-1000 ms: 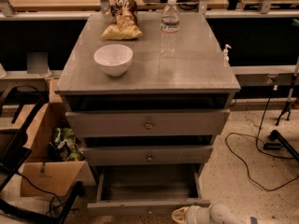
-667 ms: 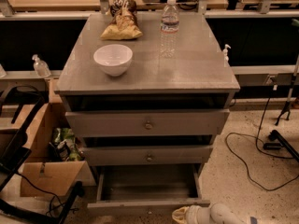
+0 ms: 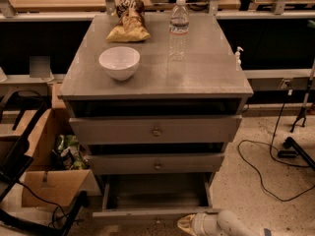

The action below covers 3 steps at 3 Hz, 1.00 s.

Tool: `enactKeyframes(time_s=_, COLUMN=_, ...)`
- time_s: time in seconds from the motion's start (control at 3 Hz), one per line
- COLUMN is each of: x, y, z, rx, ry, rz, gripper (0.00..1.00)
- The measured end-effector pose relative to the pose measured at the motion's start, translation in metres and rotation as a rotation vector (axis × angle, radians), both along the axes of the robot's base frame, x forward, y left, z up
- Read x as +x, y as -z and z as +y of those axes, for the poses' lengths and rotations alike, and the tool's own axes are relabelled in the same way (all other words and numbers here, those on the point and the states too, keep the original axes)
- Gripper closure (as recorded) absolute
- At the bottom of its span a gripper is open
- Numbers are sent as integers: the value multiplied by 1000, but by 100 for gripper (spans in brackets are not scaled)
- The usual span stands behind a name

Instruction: Close bottom drawer

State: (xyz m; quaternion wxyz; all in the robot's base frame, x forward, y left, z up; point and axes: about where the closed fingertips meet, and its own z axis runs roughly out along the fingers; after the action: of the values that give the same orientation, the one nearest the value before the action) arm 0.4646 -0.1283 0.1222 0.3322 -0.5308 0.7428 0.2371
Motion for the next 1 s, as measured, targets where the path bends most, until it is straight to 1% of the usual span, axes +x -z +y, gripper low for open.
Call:
enactKeyframes(time_s=0.33, x=13, y=-1, z=1, rx=3, ry=-1, rz=-13, gripper=100)
enactKeyframes(time_s=0.67, x=14, y=-2, z=1, rx=3, ry=0, rz=-15, gripper=100)
enactKeyframes(time_s=1.0, x=28, y=-4, z=0, rx=8, ry=4, rz=-28, gripper=100)
